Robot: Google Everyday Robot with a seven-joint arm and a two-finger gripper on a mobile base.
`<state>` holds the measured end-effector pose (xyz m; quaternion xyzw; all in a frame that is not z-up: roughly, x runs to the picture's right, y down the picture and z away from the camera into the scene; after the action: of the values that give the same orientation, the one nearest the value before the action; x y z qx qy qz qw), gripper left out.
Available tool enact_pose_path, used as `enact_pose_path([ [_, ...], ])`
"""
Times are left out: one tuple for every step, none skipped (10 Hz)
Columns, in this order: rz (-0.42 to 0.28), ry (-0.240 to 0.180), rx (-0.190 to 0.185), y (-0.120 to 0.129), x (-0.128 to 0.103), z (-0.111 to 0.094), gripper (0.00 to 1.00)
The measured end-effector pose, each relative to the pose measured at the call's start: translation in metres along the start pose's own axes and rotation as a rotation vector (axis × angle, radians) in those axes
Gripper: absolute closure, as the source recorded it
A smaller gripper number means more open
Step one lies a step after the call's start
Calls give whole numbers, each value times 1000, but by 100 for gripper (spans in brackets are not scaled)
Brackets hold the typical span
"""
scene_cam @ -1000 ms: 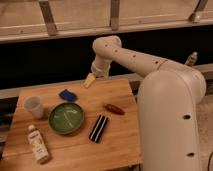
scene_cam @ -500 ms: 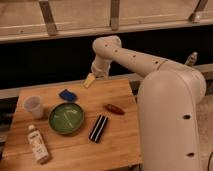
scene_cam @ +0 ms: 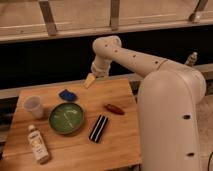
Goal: Drag the ceramic bowl in a circle
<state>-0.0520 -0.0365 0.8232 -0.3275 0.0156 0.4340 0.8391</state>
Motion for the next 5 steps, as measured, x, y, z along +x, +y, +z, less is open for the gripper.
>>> enact_pose_path([
  [-10,2,4,2,3,3,20],
  [-18,3,4,8,7,8,20],
  [-22,-1,-4,22,14,18,20],
  [-15,-8,-14,30,21,29,20],
  [-3,-12,-21,34,26,38,20],
])
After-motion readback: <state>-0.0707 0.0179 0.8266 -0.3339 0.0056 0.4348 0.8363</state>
